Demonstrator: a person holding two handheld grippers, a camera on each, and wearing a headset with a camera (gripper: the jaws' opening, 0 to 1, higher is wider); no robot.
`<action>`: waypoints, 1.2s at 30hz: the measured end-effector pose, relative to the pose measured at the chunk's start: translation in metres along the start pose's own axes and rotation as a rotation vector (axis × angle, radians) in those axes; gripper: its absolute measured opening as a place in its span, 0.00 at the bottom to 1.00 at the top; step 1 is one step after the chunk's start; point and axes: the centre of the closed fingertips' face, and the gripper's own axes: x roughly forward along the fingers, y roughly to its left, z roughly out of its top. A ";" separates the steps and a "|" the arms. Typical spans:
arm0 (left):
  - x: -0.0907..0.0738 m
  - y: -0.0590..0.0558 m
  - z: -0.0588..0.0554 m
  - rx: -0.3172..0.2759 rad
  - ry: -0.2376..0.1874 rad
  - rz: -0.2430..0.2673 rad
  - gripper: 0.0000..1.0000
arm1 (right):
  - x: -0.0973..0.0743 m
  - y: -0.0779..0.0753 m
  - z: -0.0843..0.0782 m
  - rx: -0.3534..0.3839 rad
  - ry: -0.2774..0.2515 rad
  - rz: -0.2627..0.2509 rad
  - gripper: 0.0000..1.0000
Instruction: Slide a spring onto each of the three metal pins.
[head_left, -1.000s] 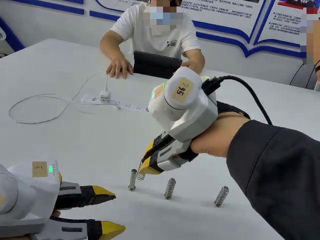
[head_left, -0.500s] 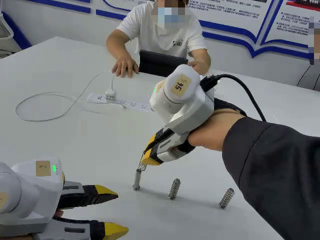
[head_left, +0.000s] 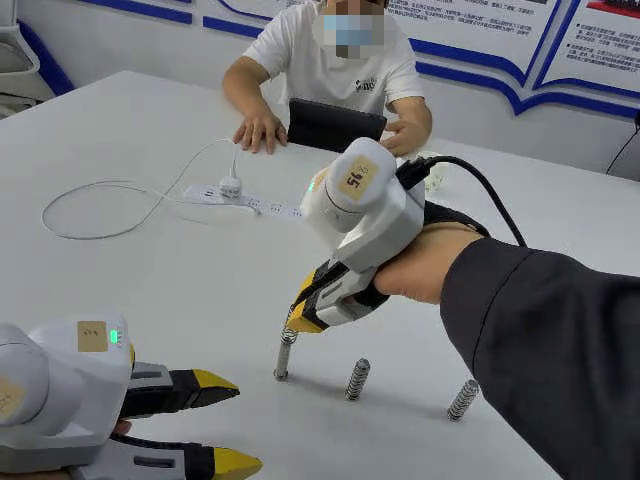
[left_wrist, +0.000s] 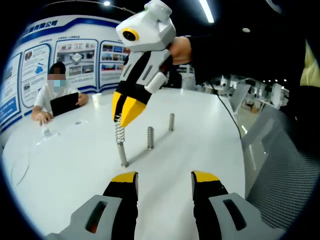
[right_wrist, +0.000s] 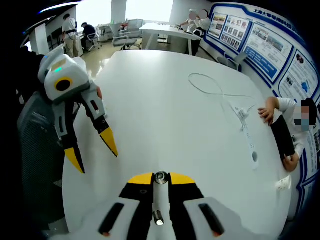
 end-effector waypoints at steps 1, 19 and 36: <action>0.000 0.000 0.000 -0.002 0.000 0.001 0.44 | 0.001 0.000 0.000 0.000 0.000 0.000 0.12; -0.001 0.001 -0.004 -0.009 0.008 0.003 0.43 | 0.021 0.002 -0.010 0.013 0.041 0.034 0.12; -0.003 0.002 -0.005 -0.017 0.010 0.007 0.42 | 0.044 0.009 -0.023 0.046 0.069 0.058 0.12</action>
